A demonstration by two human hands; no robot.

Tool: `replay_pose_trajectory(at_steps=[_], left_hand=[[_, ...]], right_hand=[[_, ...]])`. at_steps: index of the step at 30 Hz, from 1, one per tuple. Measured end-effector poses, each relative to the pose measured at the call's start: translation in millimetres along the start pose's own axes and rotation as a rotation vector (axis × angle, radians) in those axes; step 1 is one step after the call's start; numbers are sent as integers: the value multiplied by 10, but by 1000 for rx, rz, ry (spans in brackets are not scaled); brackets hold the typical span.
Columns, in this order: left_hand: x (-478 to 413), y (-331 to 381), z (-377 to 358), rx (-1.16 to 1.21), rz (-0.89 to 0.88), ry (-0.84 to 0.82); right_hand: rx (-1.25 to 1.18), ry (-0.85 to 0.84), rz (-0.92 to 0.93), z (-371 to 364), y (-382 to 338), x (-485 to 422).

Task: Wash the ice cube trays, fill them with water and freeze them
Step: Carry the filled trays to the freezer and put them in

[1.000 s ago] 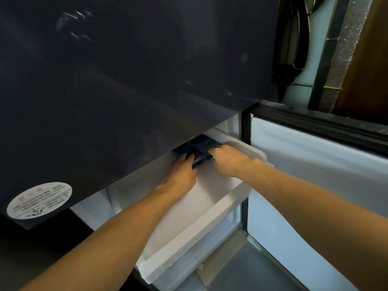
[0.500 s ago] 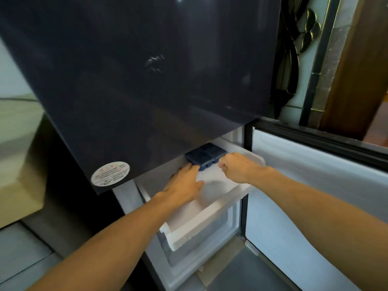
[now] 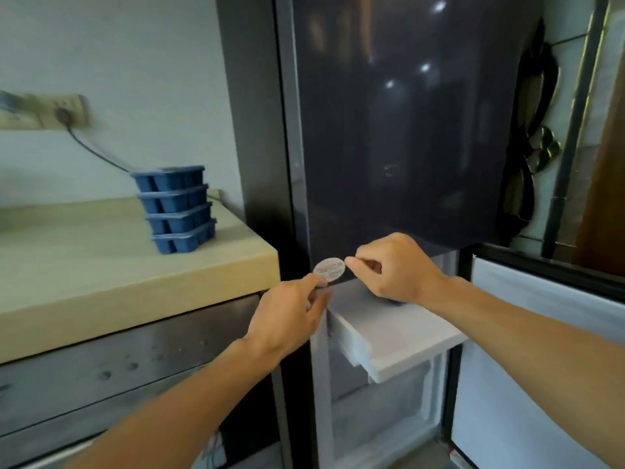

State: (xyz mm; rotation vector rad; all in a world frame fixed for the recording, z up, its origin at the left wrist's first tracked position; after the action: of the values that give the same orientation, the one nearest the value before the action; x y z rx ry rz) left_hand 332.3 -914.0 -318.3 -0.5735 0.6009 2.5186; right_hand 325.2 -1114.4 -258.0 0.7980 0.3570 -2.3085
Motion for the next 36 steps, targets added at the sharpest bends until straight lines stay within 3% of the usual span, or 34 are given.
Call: replay_pose_trajectory(at_steps=[4, 9, 13, 18, 26, 36], left_hand=[[290, -235, 797, -27, 25, 192], [662, -602, 1646, -120, 136, 412], [994, -859, 2077, -209, 230, 491], [1162, -1068, 2366, -306, 296, 499], [869, -1120, 2316, -382, 323, 431], [46, -1088, 2084, -259, 347, 280]], right_hand=[[-149, 122, 112, 139, -675, -717], [-192, 59, 56, -10, -1355, -1712], [-87, -32, -47, -215, -1676, -2334], [77, -163, -137, -497, -1808, -2715], [90, -79, -108, -540, -1751, -2650], [-24, 52, -67, -128, -1288, -2093]])
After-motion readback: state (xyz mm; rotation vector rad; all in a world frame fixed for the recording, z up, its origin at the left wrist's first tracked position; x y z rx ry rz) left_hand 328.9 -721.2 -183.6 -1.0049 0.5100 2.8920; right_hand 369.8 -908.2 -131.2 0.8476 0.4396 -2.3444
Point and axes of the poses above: each hand's wrist, its own x-axis away from the middle knuckle, its own z-axis out of the back of the hand, y = z × x, the point moved 2 cm from there along -x, towards the middle knuckle, and after that the axes turned 8 degrees about -y, right-handed, at the moved point
